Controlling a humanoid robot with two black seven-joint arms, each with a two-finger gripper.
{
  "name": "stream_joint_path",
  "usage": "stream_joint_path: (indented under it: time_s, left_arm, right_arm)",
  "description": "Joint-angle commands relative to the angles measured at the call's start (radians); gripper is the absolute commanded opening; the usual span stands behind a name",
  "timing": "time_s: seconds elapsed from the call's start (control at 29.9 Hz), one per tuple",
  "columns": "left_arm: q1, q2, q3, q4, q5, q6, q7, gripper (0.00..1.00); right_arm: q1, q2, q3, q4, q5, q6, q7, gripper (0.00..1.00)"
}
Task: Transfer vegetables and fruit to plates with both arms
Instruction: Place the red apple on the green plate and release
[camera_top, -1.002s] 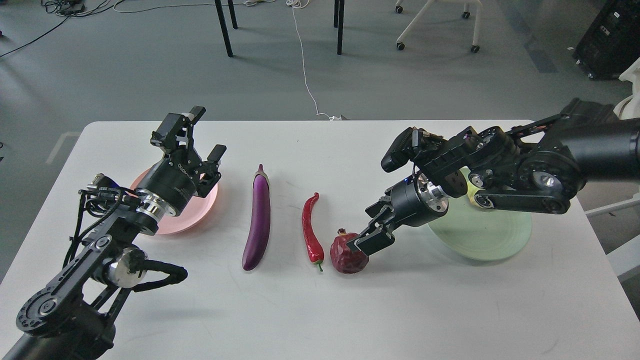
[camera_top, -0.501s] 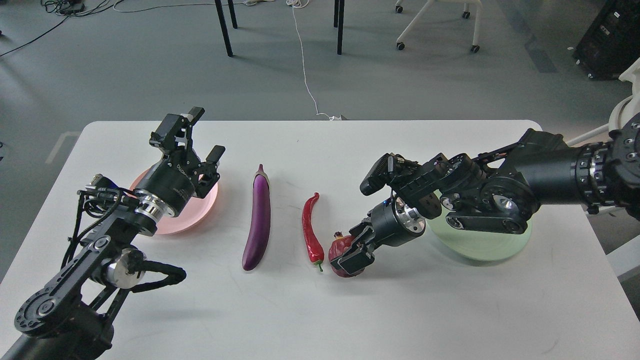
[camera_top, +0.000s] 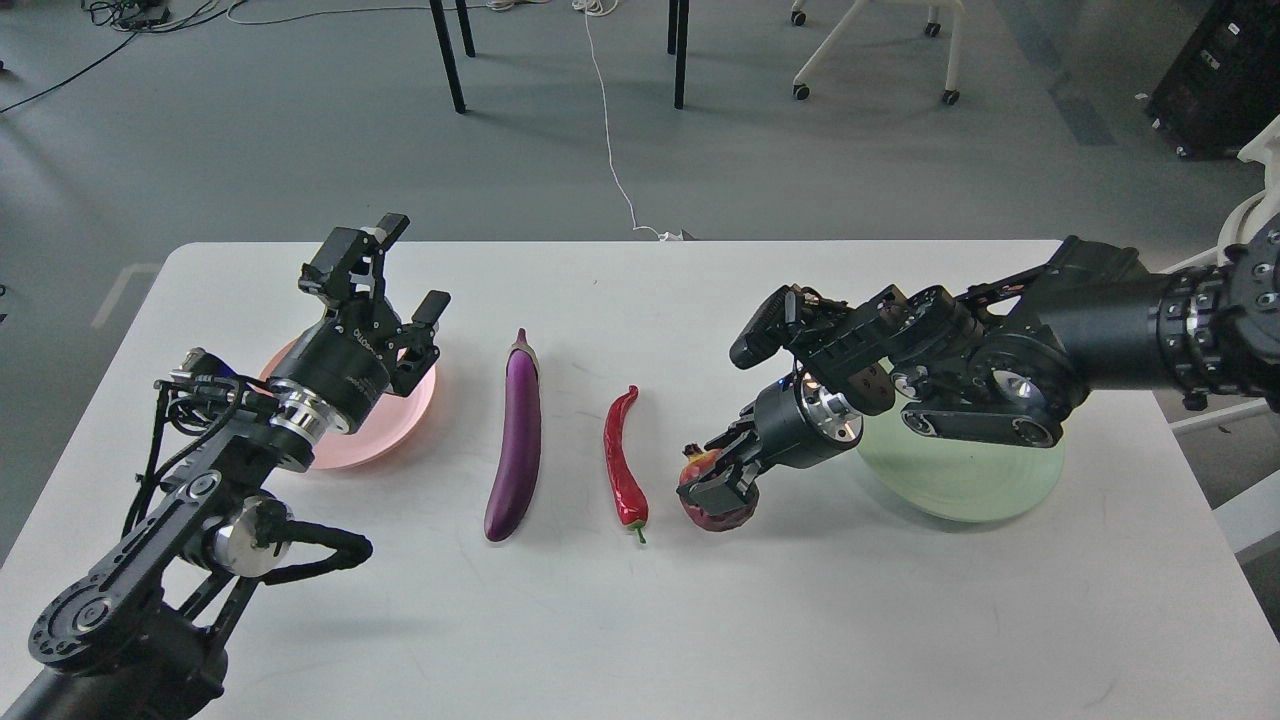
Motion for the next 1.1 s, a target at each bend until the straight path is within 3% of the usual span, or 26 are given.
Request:
stream_joint_path:
  time_s: [0.0,0.2,0.4,0.5,0.63,0.7,0.77,0.97,1.07]
  left_arm:
    - [-0.002,0.000,-0.001,-0.001,0.000,0.000,0.000,0.98]
    - [-0.005,0.000,0.000,-0.006,-0.001,0.000,0.002,0.98]
    - [-0.005,-0.009,0.002,-0.006,0.000,0.000,0.003,0.98]
    - [-0.003,-0.011,0.002,-0.006,0.002,0.000,0.003,0.98]
    - [-0.005,-0.002,0.020,-0.006,0.003,0.000,0.003,0.98]
    - [-0.006,0.001,0.023,-0.008,0.005,0.002,0.006,0.98]
    - [-0.006,0.001,0.023,-0.008,0.005,0.003,0.009,0.98]
    - [-0.009,0.041,0.034,-0.014,0.009,0.005,0.009,0.98]
    - [-0.020,0.104,0.044,-0.061,0.060,0.002,0.008,0.98]
  right_arm:
    - [0.098,-0.109,-0.005,0.034,-0.036,0.007,0.000,0.40]
    - [0.142,-0.317,-0.069,0.058,-0.280,0.011,0.000,0.40]
    - [0.107,-0.468,-0.143,0.109,-0.318,0.011,0.000,0.44]
    - [0.058,-0.482,-0.139,0.094,-0.315,-0.001,0.000,0.56]
    - [-0.002,-0.483,-0.103,0.049,-0.314,-0.027,0.000,0.79]
    - [-0.028,-0.479,-0.088,0.025,-0.314,-0.030,0.000,0.83]
    - [-0.042,-0.479,-0.071,0.020,-0.306,-0.038,0.000,0.94]
    - [-0.052,-0.520,0.045,0.034,-0.224,-0.038,0.000,0.96]
    - [-0.087,-0.575,0.194,0.070,0.006,-0.032,0.000,0.97]
